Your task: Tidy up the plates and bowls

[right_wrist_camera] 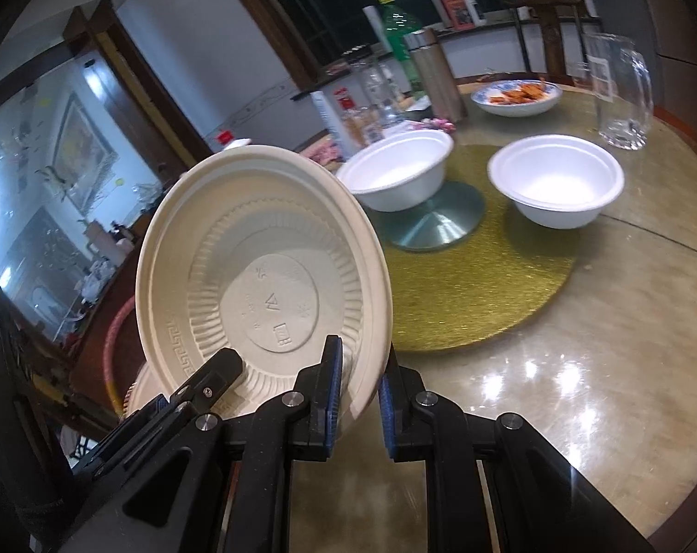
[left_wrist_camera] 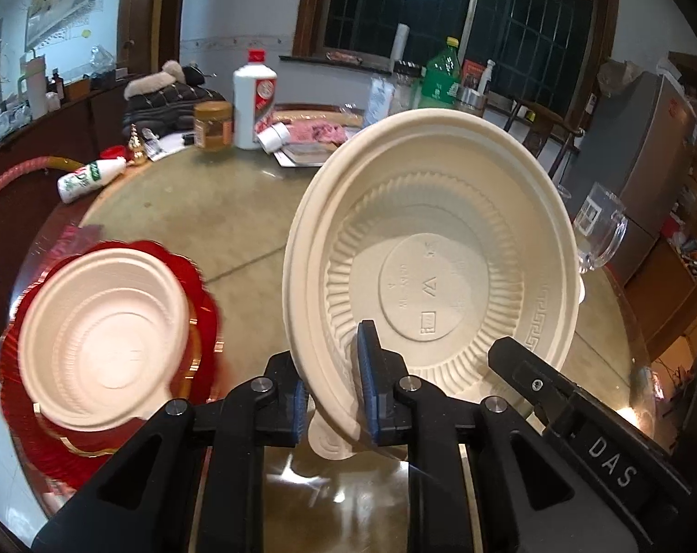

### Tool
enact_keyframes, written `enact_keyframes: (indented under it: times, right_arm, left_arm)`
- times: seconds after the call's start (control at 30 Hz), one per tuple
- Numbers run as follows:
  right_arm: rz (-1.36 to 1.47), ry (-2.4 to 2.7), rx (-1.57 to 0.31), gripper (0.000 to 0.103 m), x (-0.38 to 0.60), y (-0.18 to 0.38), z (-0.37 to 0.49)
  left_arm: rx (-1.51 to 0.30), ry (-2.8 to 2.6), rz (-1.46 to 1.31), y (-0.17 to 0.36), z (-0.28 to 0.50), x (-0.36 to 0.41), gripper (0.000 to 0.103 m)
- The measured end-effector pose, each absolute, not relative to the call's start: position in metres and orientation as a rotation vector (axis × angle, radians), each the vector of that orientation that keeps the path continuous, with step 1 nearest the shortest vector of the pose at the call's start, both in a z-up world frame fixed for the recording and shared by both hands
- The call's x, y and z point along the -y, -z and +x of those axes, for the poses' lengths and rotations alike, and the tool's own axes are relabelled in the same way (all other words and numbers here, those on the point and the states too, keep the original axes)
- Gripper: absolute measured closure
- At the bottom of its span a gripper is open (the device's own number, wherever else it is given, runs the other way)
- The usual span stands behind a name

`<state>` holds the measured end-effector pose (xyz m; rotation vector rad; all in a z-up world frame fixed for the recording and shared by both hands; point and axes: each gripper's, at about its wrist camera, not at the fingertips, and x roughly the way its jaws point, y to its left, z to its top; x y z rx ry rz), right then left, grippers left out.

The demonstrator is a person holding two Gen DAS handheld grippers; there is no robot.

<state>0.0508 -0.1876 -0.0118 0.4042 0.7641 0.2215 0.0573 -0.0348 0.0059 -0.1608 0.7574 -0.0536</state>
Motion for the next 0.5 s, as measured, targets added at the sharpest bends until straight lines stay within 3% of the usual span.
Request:
enact_keyframes:
  times: [0.5]
  right_arm:
    - [0.339,-0.392,-0.791,0.088,0.123,-0.020,0.021]
  left_arm:
    - [-0.742,0.044,-0.253,-0.030,0.017,-0.039,0.085]
